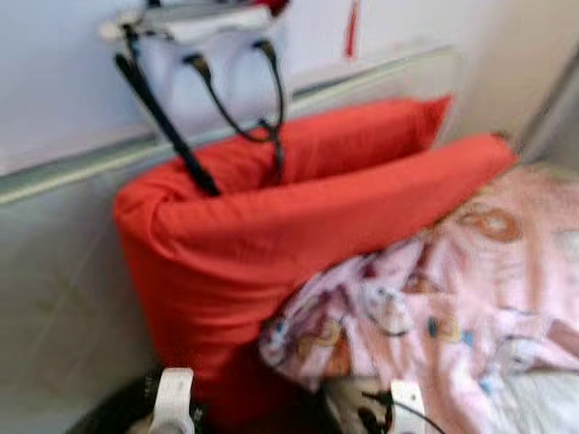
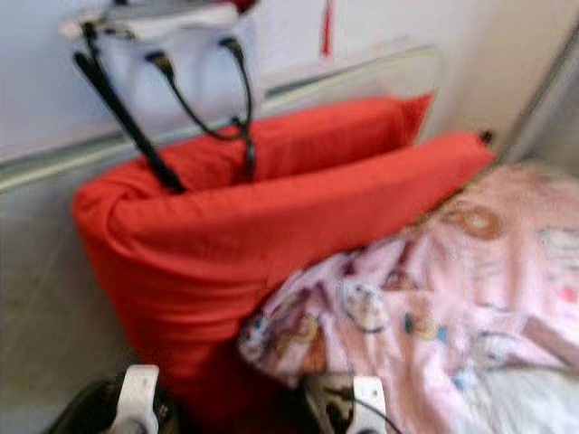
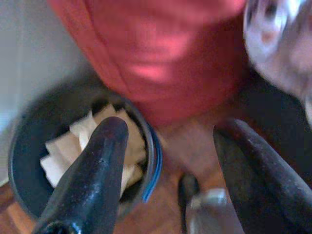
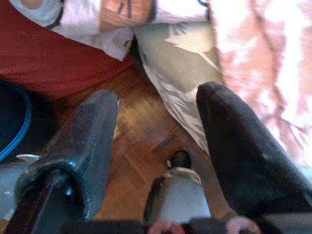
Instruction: Clean up the room
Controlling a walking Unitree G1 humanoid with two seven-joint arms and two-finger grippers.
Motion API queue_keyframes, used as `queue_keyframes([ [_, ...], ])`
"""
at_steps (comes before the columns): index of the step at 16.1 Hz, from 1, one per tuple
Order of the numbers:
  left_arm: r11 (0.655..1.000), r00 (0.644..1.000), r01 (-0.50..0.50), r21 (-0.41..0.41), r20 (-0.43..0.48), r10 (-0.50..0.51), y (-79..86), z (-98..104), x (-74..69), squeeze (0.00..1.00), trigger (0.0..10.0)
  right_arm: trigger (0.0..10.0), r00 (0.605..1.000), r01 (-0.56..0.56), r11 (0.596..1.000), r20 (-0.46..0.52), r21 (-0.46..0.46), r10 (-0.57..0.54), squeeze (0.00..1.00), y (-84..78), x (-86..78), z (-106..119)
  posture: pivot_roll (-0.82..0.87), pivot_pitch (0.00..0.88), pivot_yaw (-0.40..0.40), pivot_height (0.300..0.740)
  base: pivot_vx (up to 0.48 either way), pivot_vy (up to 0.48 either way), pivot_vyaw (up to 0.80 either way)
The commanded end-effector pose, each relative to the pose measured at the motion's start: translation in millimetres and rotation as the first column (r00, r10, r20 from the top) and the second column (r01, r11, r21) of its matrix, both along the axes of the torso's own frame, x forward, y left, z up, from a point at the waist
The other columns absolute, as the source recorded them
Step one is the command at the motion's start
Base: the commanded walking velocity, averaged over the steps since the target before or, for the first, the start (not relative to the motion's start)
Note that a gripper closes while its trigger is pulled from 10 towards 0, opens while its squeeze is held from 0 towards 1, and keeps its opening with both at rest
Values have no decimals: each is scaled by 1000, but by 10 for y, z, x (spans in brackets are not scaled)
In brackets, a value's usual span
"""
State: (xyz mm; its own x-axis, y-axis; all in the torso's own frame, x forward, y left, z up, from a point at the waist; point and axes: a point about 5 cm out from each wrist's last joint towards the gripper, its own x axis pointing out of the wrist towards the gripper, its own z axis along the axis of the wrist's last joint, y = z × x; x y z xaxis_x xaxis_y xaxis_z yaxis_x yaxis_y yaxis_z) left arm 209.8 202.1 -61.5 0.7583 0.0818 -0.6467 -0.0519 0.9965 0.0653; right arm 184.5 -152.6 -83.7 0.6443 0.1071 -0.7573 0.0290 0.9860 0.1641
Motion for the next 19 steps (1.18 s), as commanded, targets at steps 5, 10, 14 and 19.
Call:
queue_keyframes([
  [5,998,962,-37,-42,270,47,51,337,339,0,10000,10000,962,34,999,271,-5,-31,0,-69,440,314,61,5,-35,740,0,0,0],
  [10,999,892,-22,-23,452,30,69,570,425,0,10000,10000,877,47,999,478,-11,-36,0,-187,658,581,53,13,-46,740,0,0,0],
  [14,1000,866,-7,-20,500,16,-56,592,363,0,10000,10000,867,113,992,494,-58,-70,0,-202,585,566,61,0,-53,731,0,0,0],
  [19,1000,861,25,-19,508,-12,-58,639,402,0,10000,10000,849,98,994,525,-54,-55,0,-162,619,618,51,0,-53,666,0,0,0],
])
